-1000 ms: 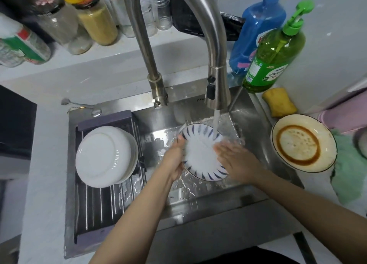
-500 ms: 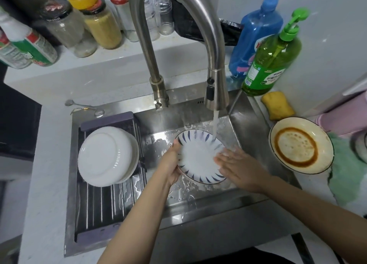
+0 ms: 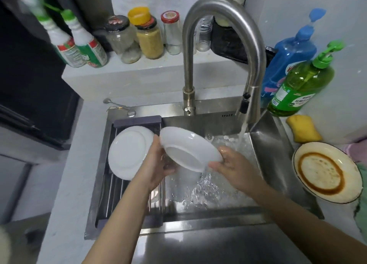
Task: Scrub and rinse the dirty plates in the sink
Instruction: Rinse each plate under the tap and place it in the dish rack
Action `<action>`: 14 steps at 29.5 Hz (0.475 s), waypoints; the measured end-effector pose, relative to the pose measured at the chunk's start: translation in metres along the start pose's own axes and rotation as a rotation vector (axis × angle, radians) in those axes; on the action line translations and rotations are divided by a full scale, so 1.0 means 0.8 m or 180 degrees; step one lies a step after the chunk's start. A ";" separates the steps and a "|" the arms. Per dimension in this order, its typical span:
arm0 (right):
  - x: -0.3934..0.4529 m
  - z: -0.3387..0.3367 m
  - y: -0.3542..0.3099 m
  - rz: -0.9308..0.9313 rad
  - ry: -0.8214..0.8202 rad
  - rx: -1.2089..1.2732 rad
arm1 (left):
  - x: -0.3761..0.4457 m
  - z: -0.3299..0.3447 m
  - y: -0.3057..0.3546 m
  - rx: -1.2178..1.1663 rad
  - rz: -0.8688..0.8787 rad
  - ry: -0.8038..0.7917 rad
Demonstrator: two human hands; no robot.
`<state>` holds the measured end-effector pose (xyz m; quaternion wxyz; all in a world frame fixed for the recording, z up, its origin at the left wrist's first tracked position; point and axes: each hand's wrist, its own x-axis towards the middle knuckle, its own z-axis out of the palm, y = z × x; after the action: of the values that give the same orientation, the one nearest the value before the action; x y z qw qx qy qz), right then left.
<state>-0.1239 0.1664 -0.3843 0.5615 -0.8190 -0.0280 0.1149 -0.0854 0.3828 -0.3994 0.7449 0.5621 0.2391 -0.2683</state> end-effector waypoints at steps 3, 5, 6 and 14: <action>0.028 0.007 -0.029 0.0397 -0.0174 0.1386 | -0.013 -0.017 -0.001 0.0487 0.0561 0.0394; 0.054 0.027 -0.042 0.0659 -0.0264 0.1792 | -0.019 -0.042 0.003 0.0666 0.0915 0.0824; 0.066 0.040 -0.050 0.0741 -0.0282 0.1870 | -0.020 -0.057 0.006 0.0724 0.1051 0.1025; 0.149 0.161 -0.054 0.1026 -0.0125 0.1124 | 0.009 -0.164 0.005 0.0446 0.0420 0.1775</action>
<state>-0.0324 0.3209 -0.4072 0.6698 -0.6995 0.1128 0.2221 -0.0843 0.5097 -0.4345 0.6257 0.6786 0.3783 -0.0704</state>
